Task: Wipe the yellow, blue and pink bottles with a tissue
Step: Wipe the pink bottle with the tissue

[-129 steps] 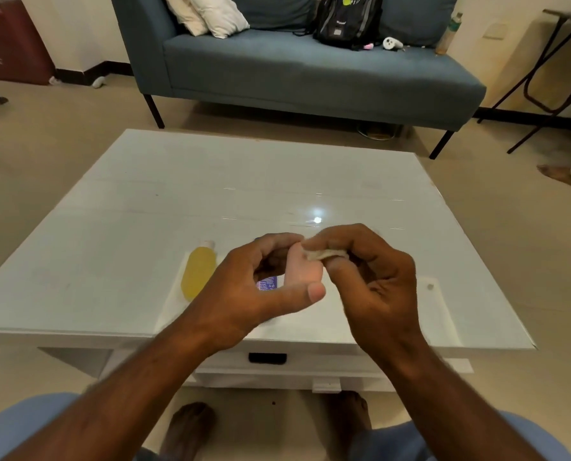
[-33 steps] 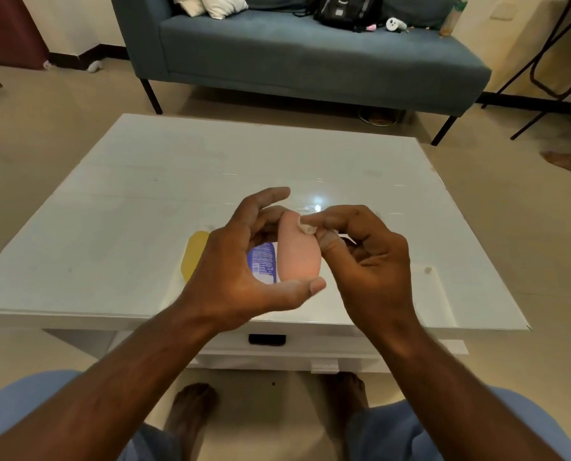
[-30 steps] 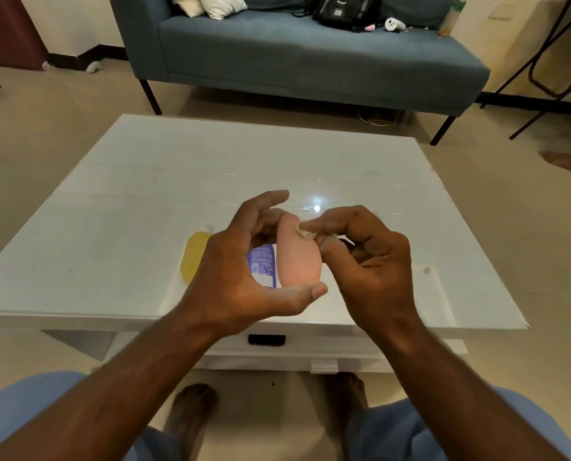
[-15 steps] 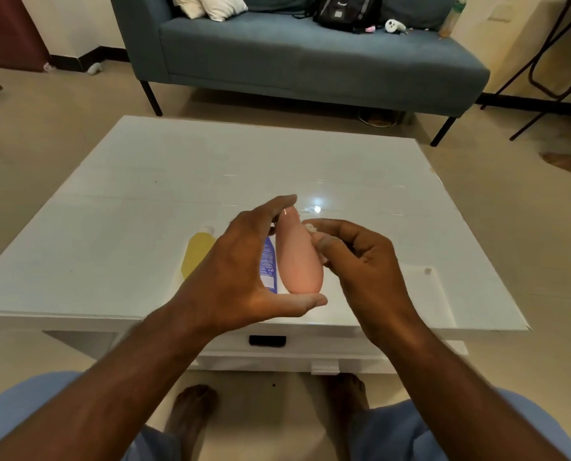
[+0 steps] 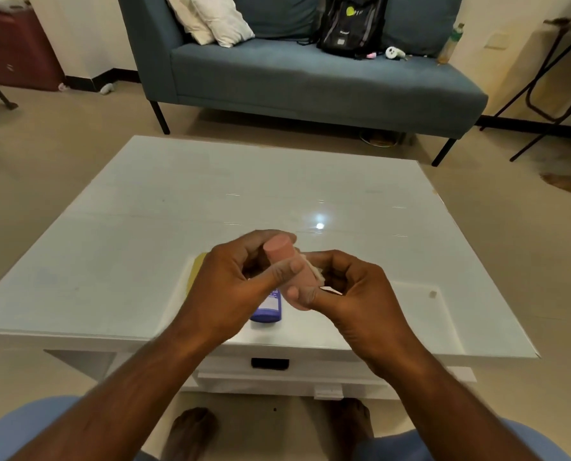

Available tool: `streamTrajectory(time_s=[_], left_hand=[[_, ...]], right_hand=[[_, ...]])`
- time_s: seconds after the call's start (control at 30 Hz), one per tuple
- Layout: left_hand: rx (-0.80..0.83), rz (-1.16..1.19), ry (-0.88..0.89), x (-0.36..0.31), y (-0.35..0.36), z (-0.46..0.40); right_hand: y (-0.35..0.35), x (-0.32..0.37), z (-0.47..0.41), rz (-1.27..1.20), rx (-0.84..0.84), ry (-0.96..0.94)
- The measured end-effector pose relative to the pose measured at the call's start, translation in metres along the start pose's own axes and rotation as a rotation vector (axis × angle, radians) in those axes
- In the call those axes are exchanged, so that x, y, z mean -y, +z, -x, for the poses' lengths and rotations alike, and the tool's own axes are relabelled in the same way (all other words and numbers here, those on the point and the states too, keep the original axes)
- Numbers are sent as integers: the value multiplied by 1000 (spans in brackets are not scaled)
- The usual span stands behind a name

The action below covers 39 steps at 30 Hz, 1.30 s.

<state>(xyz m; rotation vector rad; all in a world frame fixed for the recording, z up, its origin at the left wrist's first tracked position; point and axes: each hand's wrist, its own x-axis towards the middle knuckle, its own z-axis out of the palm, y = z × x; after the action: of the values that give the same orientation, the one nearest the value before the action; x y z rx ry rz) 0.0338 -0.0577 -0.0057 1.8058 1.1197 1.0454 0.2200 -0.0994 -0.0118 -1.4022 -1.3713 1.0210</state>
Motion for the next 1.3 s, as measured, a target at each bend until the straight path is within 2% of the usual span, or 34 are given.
streamTrajectory(time_s=[0.1, 0.27, 0.33, 0.43, 0.57, 0.67, 0.83, 1.0, 1.1, 1.23, 1.3], left_hand=[[-51, -89, -3, 4, 3, 1], [-102, -195, -4, 8, 0, 0], [-87, -212, 2, 7, 0, 2], [-32, -270, 51, 3, 5, 4], [-57, -316, 110, 1, 10, 6], [-57, -440, 129, 6, 6, 4], [-38, -488, 126, 12, 7, 8], [-61, -474, 105, 7, 10, 10], [-67, -473, 126, 4, 12, 11], [-57, -520, 178, 6, 13, 11], [-51, -539, 203, 8, 13, 11]], right_hand=[[-2, 0, -2, 40, -67, -6], [-7, 4, -4, -79, -77, -73], [-9, 5, -3, -117, -147, -142], [-10, 4, -1, 13, -239, -320], [2, 0, 6, 270, -109, -529], [11, -6, 9, 361, 43, -505], [15, -9, 4, 363, -144, -548], [11, -6, 4, 547, -248, -620], [9, -6, 4, 531, -274, -587], [9, -11, 7, 399, -141, -357], [9, -12, 8, 360, -46, -314]])
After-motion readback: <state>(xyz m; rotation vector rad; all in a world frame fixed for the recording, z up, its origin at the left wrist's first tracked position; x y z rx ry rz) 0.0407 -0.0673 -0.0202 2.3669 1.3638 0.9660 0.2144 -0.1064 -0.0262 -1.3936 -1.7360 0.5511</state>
